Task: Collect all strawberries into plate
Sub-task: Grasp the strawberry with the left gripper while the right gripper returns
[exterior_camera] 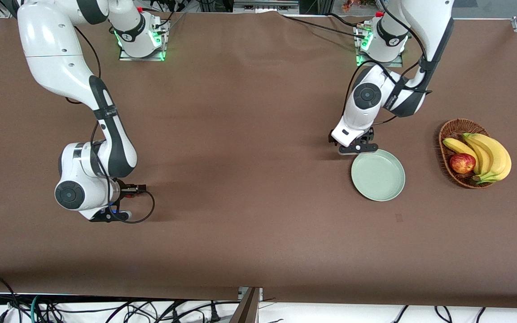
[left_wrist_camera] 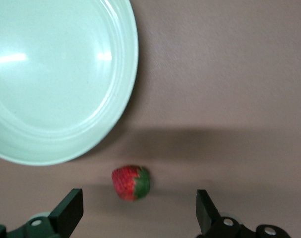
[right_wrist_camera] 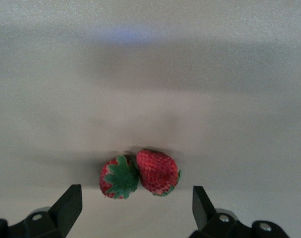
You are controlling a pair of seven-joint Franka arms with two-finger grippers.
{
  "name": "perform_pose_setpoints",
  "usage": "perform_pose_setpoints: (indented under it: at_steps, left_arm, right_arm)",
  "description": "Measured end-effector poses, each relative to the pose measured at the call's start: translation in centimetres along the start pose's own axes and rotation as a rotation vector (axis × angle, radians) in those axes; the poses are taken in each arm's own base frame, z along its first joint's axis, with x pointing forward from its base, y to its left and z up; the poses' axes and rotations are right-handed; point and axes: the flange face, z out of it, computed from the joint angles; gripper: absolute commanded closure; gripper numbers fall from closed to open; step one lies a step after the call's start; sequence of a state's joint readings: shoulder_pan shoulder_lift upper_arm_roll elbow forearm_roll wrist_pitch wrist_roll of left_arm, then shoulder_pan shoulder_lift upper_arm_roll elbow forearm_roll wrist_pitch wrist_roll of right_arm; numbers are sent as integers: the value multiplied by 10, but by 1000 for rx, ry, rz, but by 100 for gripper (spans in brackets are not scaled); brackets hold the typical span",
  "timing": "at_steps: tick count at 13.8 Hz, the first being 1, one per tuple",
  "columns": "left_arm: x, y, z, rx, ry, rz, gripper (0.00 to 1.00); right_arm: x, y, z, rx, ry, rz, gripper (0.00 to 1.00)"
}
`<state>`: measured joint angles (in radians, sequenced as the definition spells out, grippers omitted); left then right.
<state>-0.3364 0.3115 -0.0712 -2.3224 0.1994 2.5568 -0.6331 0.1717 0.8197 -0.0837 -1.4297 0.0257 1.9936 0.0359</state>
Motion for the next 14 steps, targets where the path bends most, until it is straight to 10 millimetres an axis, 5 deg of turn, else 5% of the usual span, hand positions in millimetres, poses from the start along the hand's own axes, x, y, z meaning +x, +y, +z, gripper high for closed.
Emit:
perform_pose_setpoints:
  at_steps: [2, 5, 7, 8, 9, 11, 13, 14]
  left_arm:
    - [-5, -2, 13, -6, -4, -13, 0]
    - [-7, -2, 17, -5, -10, -18, 3]
    - [-7, -2, 17, -5, -10, -21, 37]
    - [-7, -2, 17, -5, -11, -22, 50]
    - [-8, -2, 18, -5, -11, -23, 60]
    - [-8, -2, 18, -4, -12, -23, 75]
    - [-7, -4, 18, -3, -11, -26, 79]
    - [-6, -5, 16, -4, -8, -27, 81]
  right_arm:
    - [-1, 0, 4, 0, 3, 0, 61]
    - [0, 1, 7, 0, 20, 1, 69]
    - [3, 4, 5, 0, 46, 6, 67]
    - [4, 7, 4, 1, 55, 10, 59]
    - [5, 9, 3, 2, 61, 13, 36]
    - [5, 8, -1, 5, 72, 12, 24]
    - [7, 6, -6, 7, 88, 9, 5]
    - [8, 6, -9, 8, 100, 9, 4]
